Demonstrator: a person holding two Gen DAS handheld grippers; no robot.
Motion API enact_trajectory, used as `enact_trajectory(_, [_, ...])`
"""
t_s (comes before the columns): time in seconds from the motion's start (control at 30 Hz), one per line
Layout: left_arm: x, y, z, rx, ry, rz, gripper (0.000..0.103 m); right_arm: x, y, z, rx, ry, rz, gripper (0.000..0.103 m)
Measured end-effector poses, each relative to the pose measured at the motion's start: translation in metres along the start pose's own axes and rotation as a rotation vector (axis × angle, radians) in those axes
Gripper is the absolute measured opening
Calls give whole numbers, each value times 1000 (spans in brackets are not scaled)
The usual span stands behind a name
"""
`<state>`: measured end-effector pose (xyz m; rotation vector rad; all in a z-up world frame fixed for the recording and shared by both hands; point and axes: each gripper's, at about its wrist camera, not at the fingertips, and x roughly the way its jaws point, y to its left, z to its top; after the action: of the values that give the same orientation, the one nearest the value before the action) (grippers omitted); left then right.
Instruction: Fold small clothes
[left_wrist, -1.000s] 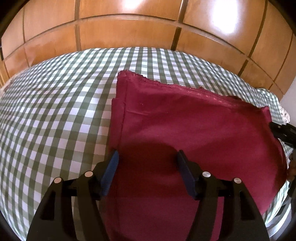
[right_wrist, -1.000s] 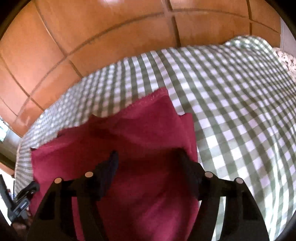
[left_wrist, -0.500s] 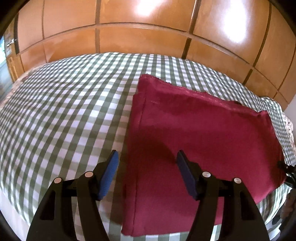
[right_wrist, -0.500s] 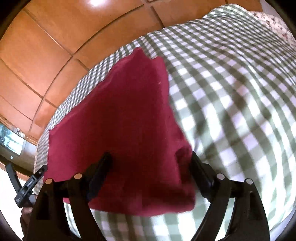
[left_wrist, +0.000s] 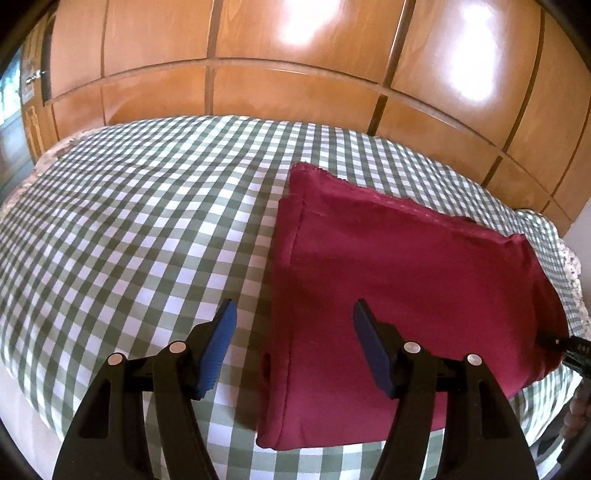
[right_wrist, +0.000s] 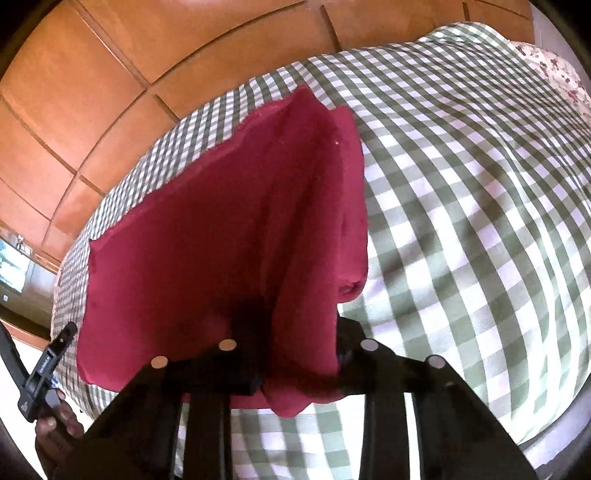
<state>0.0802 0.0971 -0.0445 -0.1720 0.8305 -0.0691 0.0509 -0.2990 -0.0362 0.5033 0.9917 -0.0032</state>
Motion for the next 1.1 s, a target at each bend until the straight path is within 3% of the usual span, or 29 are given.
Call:
enact_trajectory(0.2, [-6, 7, 3, -35, 32, -163, 64, -16, 49, 14, -93, -51, 91, 21])
enact_trajectory(0.3, [-10, 15, 9, -93, 54, -320, 64, -13, 93, 15, -214, -52, 144, 19])
enact_trajectory(0.43, [-11, 22, 17, -152, 80, -466, 64, 6, 148, 4, -341, -12, 217, 17])
enact_trajectory(0.63, [-3, 23, 23, -225, 132, -549, 69, 48, 201, -33, -464, 82, 240, 15])
enact_trajectory(0.7, [5, 21, 25, -237, 176, -595, 70, 54, 209, -44, -506, 71, 197, 16])
enact_trajectory(0.8, [15, 15, 28, -258, 224, -628, 77, 50, 203, -46, -510, 50, 208, 16])
enact_trajectory(0.93, [31, -4, 37, -260, 282, -677, 78, 37, 197, -49, -498, 34, 276, 29])
enact_trajectory(0.97, [34, -10, 41, -255, 289, -690, 78, 33, 191, -48, -480, 58, 337, 38])
enact_trajectory(1.0, [38, -17, 45, -250, 298, -700, 78, 30, 187, -47, -454, 87, 397, 59])
enact_trajectory(1.03, [40, -21, 47, -249, 305, -695, 79, 26, 181, -46, -424, 106, 456, 67])
enact_trajectory(1.1, [47, -30, 53, -247, 323, -695, 82, 8, 167, -45, -408, 82, 511, 68])
